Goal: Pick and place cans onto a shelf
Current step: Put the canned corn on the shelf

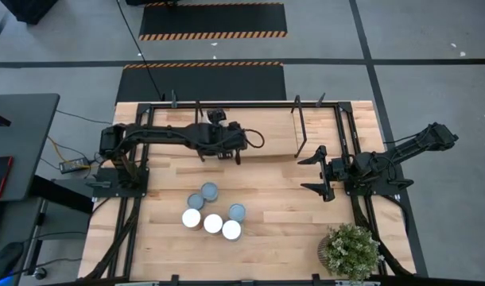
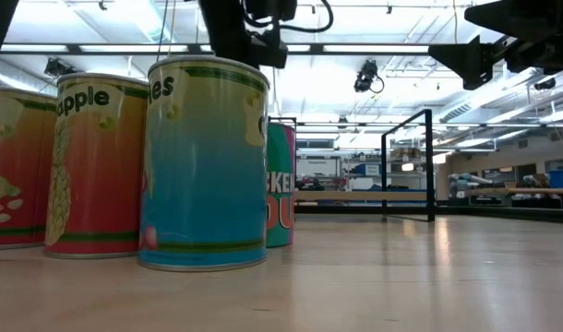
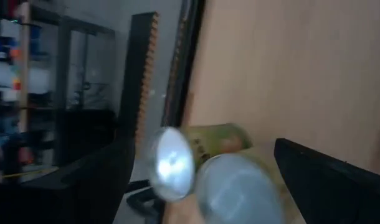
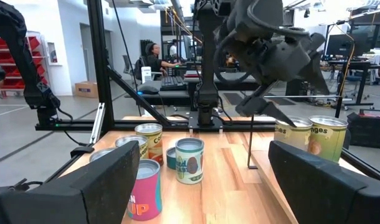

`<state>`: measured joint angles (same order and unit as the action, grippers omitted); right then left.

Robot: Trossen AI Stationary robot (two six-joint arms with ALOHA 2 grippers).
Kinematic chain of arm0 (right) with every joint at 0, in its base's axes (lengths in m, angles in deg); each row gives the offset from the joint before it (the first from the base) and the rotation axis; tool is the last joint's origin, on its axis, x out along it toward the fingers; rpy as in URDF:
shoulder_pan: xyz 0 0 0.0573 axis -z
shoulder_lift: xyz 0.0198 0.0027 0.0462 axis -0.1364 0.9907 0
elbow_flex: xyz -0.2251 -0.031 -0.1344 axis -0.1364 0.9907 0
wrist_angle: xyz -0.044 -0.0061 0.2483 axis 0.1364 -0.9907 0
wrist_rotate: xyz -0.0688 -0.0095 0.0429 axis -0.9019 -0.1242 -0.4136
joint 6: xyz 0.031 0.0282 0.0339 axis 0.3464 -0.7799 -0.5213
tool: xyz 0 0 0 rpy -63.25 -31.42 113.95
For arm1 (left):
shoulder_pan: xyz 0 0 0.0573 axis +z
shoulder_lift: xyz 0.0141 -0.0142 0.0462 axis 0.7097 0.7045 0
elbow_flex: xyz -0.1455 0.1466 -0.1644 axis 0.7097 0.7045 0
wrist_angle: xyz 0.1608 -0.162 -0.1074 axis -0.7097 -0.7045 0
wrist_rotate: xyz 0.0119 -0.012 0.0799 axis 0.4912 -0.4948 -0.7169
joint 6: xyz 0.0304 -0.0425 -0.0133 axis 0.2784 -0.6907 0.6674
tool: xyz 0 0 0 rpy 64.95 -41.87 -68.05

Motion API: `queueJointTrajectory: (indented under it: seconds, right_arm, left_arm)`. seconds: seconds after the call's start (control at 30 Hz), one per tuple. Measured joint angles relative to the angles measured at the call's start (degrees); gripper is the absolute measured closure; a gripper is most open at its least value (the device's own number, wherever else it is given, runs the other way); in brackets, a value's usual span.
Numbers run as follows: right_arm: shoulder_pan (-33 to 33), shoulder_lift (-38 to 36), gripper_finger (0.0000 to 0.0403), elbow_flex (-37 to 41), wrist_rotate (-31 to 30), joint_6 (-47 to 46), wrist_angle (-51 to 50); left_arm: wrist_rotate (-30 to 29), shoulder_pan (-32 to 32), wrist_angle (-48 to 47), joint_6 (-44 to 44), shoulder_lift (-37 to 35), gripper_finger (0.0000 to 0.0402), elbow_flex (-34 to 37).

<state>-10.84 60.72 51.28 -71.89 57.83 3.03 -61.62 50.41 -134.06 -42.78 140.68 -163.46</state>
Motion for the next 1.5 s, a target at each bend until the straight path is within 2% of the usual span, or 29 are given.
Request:
queueJointTrajectory:
  seconds: [0.1,0.27,0.37,0.57,0.87,1.03,1.23,1.33,1.5]
  right_arm:
    - [0.0,0.0,0.0039,0.0,0.0,0.0,-0.3]
    - [0.0,0.0,0.0039,0.0,0.0,0.0,-1.0]
    - [0.0,0.0,0.0039,0.0,0.1,-0.7,-1.4]
    - [0.0,2.1,0.0039,0.0,0.5,-1.5,-1.0]
    - [0.0,7.7,0.0039,0.0,0.5,-1.0,6.3]
    - [0.0,9.8,0.0039,0.0,0.5,-1.5,8.2]
    - [0.0,11.4,0.0039,0.0,0.5,-1.0,10.4]
    - [0.0,11.6,0.0039,0.0,0.5,-0.6,10.5]
    - [0.0,11.6,0.0039,0.0,0.5,-0.5,10.6]
  left_arm:
    - [8.3,-1.7,0.7,-2.3,0.0,0.0013,-2.1]
    - [33.0,-4.9,-1.0,-9.8,0.0,0.0013,-7.6]
    - [40.9,-7.0,-4.5,-18.6,-0.1,0.0013,-10.1]
    - [42.1,-14.4,-17.8,-32.4,-0.1,0.0013,-12.5]
    - [46.2,-25.2,-36.7,-53.0,-0.3,0.0013,-12.3]
    - [46.6,-30.7,-39.0,-58.8,-0.3,0.0013,-7.6]
    - [53.7,-35.7,-38.9,-62.0,-1.1,0.0013,1.8]
    - [55.7,-37.1,-36.2,-62.9,-1.9,0.0013,5.6]
    - [53.8,-38.6,-27.4,-64.7,-4.3,0.0013,11.9]
